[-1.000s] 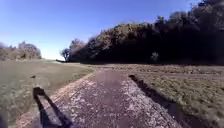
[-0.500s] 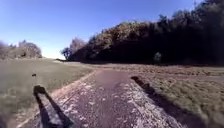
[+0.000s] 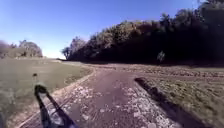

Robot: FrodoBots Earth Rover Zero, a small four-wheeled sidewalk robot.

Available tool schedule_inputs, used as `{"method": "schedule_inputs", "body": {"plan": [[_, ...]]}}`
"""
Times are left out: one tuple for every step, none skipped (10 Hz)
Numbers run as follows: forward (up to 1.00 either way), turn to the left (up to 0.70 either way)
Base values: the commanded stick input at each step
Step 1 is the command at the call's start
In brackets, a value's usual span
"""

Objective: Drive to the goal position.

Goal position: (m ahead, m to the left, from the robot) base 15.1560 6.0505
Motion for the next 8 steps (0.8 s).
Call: {"method": "schedule_inputs", "body": {"plan": [[0.85, 0.0], [0.85, 0.0], [0.85, 0.0], [0.85, 0.0], [0.85, 0.0], [0.85, 0.0], [0.85, 0.0], [0.85, 0.0]]}}
